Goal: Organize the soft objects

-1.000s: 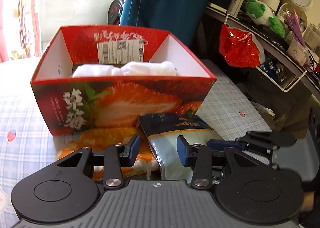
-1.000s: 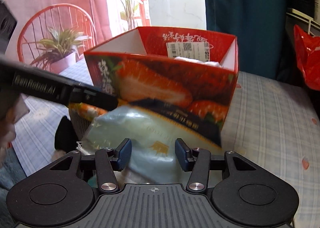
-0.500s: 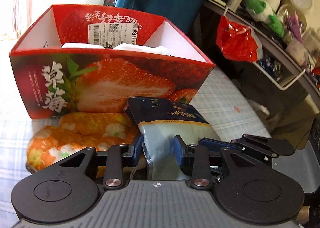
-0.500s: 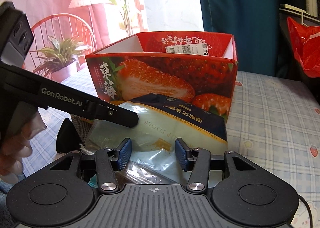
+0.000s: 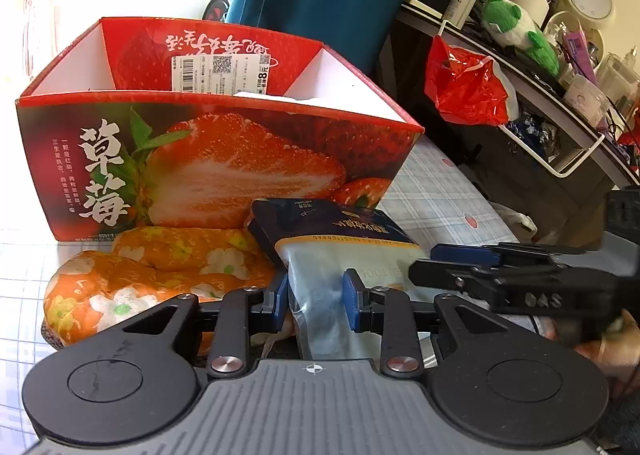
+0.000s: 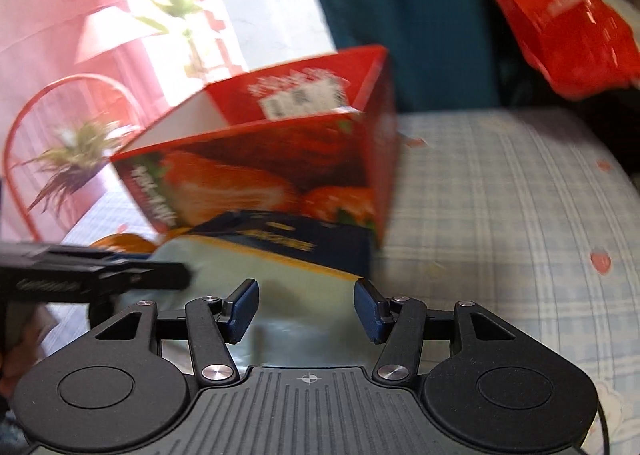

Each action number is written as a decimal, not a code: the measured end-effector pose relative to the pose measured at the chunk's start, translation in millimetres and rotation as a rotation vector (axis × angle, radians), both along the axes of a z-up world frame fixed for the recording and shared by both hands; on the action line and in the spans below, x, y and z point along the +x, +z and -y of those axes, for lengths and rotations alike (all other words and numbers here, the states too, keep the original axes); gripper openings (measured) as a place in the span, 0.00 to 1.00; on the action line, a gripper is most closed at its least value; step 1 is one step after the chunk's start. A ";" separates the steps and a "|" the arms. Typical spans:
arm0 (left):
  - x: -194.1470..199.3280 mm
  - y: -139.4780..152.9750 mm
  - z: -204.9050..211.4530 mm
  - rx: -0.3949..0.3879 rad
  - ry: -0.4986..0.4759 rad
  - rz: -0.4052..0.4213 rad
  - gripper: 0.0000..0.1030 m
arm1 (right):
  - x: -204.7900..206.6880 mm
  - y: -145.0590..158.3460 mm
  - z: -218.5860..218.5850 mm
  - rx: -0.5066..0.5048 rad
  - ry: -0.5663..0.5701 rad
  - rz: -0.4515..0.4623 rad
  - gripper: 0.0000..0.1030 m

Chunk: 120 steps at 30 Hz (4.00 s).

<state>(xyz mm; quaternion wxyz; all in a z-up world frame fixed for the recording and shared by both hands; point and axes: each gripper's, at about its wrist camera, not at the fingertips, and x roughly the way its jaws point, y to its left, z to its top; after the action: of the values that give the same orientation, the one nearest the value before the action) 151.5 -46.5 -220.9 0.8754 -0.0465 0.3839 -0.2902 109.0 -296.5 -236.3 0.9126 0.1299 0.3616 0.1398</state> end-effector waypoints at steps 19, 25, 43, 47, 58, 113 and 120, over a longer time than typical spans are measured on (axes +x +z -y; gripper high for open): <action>0.5 17.2 -7.0 -0.028 -0.020 0.025 0.18 | -3.1 26.0 6.6 0.018 0.023 0.060 0.20; -7.7 41.9 -17.9 -0.050 -0.022 0.080 0.18 | -12.4 57.2 3.8 0.003 0.057 0.131 0.20; 6.2 99.8 -40.9 -0.099 0.017 0.187 0.18 | 21.2 120.5 -15.3 -0.003 0.124 0.252 0.20; 13.9 103.2 -44.5 -0.095 0.027 0.195 0.18 | 32.1 122.6 -20.9 -0.008 0.125 0.250 0.20; 50.7 117.5 -47.6 -0.066 0.065 0.215 0.18 | 82.1 133.1 -31.9 -0.012 0.141 0.255 0.20; 89.1 103.7 -25.6 0.195 0.163 0.240 0.83 | 129.4 91.5 -46.3 -0.215 0.068 0.134 0.41; 42.8 108.6 -34.0 0.219 0.173 0.290 1.00 | 85.9 100.8 -48.6 -0.210 0.044 0.172 0.88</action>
<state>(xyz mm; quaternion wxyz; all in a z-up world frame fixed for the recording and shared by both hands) 194.3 -12.5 -112.3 0.9430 0.0585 0.2776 -0.1742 194.8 -247.9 -135.6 0.9455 0.0131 0.2975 0.1318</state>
